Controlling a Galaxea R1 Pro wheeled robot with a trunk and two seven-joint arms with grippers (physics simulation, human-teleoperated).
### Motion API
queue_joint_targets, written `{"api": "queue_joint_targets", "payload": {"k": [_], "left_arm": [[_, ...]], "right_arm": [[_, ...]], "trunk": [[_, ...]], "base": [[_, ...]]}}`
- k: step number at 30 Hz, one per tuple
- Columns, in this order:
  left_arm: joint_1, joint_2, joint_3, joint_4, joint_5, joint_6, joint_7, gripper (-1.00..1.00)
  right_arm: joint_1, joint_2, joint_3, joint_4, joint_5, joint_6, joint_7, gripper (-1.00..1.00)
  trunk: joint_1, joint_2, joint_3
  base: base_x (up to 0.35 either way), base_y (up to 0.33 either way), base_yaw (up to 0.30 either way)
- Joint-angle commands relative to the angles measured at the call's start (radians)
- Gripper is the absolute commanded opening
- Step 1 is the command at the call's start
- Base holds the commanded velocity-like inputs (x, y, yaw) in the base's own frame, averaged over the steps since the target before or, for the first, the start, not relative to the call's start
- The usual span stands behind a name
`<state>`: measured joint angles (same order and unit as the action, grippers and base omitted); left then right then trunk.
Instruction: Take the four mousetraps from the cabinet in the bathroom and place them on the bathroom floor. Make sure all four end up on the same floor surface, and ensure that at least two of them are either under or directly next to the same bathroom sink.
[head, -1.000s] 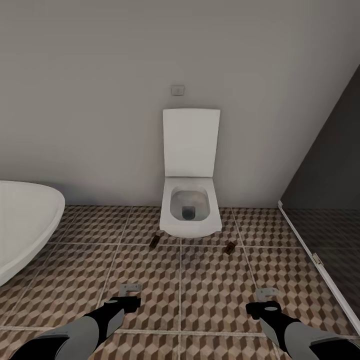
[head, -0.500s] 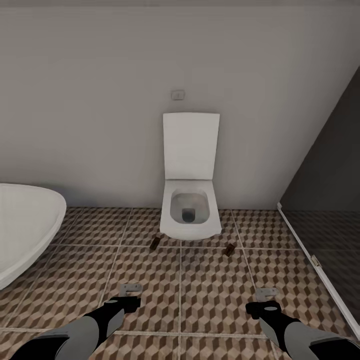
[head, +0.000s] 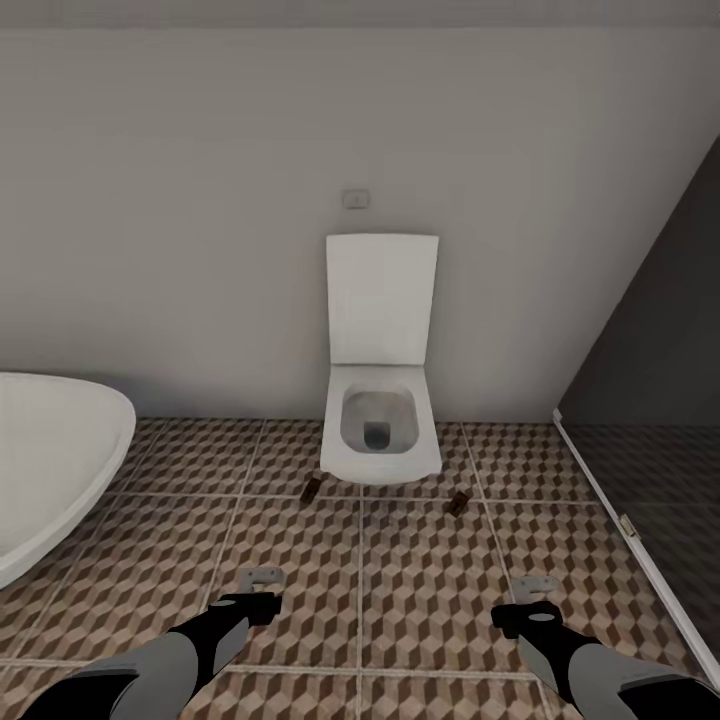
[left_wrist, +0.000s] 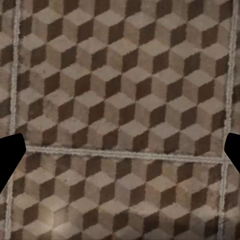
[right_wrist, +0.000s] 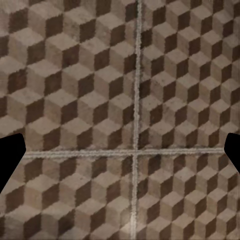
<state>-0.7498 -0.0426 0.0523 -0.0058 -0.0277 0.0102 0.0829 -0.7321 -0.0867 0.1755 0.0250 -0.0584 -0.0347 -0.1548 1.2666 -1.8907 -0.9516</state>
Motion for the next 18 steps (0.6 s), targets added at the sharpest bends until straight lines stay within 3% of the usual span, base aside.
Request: {"api": "queue_joint_targets", "payload": {"k": [1, 6, 18], "left_arm": [[0.0, 0.0, 0.005, 0.0, -0.003, 0.001, 0.003, 1.0], [0.0, 0.0, 0.005, 0.0, -0.003, 0.001, 0.003, 1.0], [0.0, 0.0, 0.005, 0.001, -0.003, 0.002, 0.003, 1.0]], "right_arm": [[-0.001, 0.0, 0.008, 0.003, -0.006, -0.004, -0.002, 1.0], [-0.001, 0.0, 0.007, 0.003, -0.006, -0.004, -0.002, 1.0], [-0.001, 0.001, 0.008, 0.003, -0.006, -0.004, -0.002, 1.0]], "trunk": [[0.0, 0.0, -0.001], [0.0, 0.0, -0.001], [-0.046, 0.084, 0.037]], "base": [[0.0, 0.0, 0.0], [0.0, 0.0, 0.0], [0.0, 0.0, 0.0]]}}
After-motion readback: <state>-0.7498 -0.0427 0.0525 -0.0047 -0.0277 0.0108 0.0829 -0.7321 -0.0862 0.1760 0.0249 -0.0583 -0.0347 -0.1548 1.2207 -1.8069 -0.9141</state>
